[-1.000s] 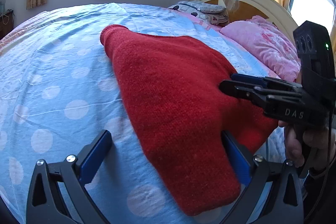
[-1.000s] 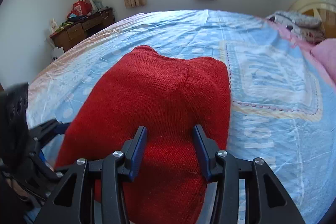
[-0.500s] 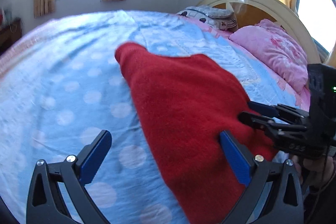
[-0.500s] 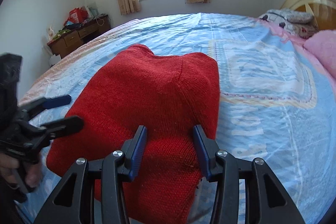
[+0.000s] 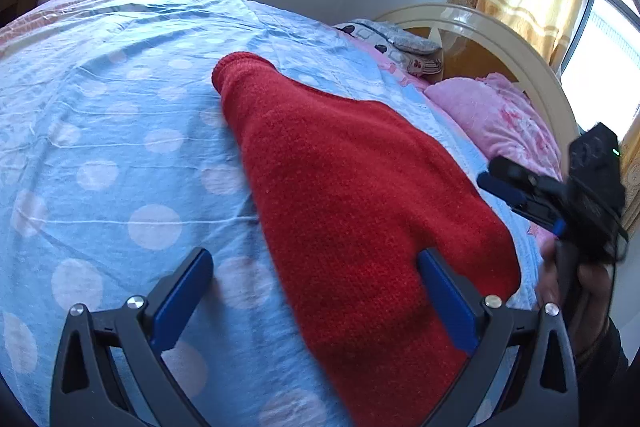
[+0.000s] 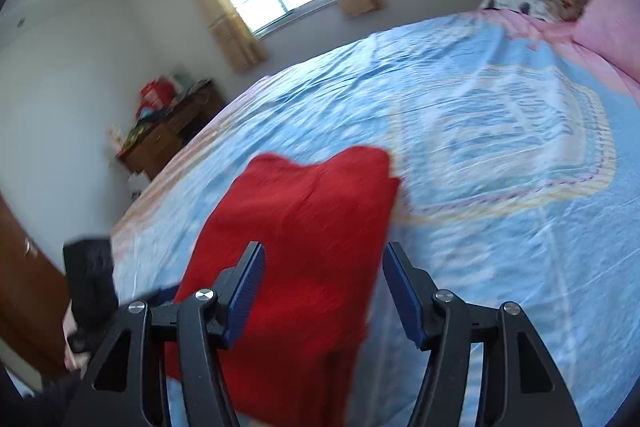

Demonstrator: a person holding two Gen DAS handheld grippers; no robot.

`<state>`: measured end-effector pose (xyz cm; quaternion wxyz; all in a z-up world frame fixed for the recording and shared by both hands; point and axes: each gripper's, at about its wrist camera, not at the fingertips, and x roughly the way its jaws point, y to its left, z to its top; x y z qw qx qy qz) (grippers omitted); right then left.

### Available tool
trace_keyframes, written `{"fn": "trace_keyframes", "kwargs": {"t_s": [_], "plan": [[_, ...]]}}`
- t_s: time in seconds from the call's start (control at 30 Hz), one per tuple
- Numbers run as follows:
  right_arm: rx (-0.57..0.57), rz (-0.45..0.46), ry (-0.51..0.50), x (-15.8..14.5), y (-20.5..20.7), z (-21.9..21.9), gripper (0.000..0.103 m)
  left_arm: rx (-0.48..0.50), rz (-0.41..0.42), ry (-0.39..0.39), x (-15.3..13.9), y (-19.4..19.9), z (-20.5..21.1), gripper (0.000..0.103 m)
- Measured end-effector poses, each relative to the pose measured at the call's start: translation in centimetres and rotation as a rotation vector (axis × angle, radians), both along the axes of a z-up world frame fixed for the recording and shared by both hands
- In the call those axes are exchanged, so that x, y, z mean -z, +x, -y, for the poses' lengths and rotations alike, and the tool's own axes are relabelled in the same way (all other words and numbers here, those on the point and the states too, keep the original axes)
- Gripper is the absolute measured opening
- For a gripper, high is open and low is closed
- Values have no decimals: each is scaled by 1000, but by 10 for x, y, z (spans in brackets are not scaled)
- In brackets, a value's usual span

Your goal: Fold small clothes

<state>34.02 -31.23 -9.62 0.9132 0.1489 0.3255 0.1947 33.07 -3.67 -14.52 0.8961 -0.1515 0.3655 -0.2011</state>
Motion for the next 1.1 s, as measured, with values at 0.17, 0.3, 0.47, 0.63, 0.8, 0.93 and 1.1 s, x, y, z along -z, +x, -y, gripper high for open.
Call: {"fn": "trace_keyframes", "kwargs": {"t_s": [0.17, 0.3, 0.47, 0.63, 0.8, 0.93, 1.1], "plan": [[0, -120, 85, 9, 41, 15, 62, -3, 6, 34, -1, 0, 5, 103], [-29, -182, 147, 20, 69, 16, 62, -4, 14, 72, -1, 0, 9, 103], [-47, -249, 156, 40, 94, 8, 62, 0, 9, 74, -1, 2, 10, 103], [-68, -271, 193, 50, 105, 4, 62, 6, 4, 67, 0, 5, 10, 103], [-82, -298, 287, 57, 113, 8, 62, 12, 0, 59, 1, 6, 9, 103], [-71, -324, 422, 66, 119, 23, 62, 18, -1, 58, 1, 7, 10, 103], [-25, -299, 379, 63, 119, 21, 60, 25, -4, 53, 1, 6, 10, 103]]}}
